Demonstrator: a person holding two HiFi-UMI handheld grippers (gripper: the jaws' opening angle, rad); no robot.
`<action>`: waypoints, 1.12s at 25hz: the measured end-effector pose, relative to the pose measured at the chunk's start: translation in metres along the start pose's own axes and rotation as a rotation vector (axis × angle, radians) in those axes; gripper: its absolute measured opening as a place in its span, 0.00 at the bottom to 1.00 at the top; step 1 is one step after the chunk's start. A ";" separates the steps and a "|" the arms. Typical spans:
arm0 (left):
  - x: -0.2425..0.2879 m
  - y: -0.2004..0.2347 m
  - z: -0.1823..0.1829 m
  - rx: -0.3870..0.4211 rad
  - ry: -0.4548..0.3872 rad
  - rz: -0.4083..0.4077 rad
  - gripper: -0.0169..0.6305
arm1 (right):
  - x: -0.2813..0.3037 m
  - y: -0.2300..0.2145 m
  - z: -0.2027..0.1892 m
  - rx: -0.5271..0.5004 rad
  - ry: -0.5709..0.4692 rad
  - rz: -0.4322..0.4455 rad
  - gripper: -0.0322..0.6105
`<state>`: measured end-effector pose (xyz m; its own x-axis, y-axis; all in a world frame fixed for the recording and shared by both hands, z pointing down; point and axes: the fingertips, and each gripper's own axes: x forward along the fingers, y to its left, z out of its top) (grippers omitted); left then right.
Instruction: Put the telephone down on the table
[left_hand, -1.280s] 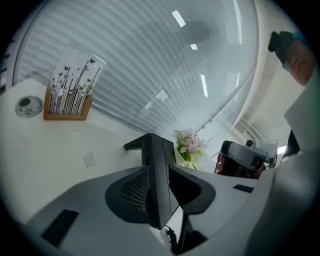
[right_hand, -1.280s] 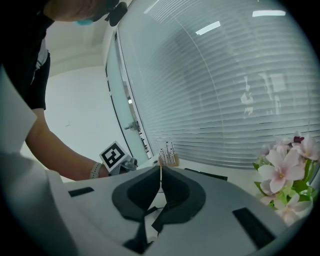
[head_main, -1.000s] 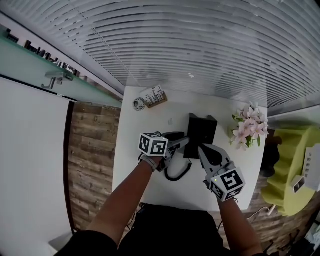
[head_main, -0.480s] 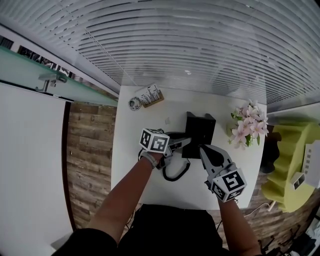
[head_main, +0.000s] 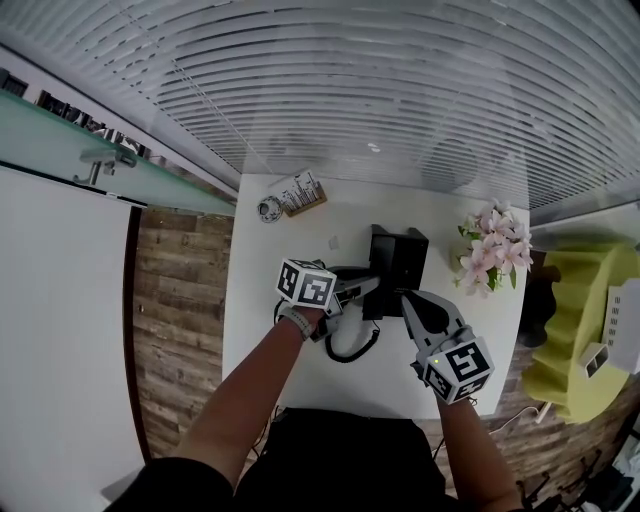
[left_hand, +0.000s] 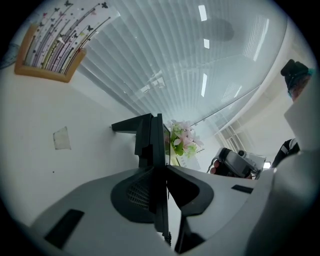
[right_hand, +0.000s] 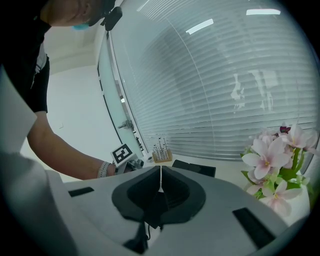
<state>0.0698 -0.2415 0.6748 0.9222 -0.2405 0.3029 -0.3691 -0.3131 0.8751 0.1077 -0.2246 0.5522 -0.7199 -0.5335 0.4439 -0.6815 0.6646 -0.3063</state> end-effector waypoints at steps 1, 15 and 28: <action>0.000 0.000 -0.002 -0.011 0.001 -0.004 0.15 | -0.001 0.001 0.000 -0.001 0.000 0.000 0.09; -0.033 -0.039 0.011 0.019 -0.087 -0.041 0.14 | -0.018 0.019 0.011 -0.023 -0.021 0.007 0.09; -0.083 -0.069 0.002 0.020 -0.115 -0.055 0.14 | -0.029 0.056 0.027 -0.059 -0.054 0.006 0.09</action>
<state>0.0185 -0.2022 0.5888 0.9220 -0.3262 0.2085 -0.3218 -0.3463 0.8812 0.0868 -0.1863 0.5001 -0.7310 -0.5560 0.3956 -0.6694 0.6967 -0.2578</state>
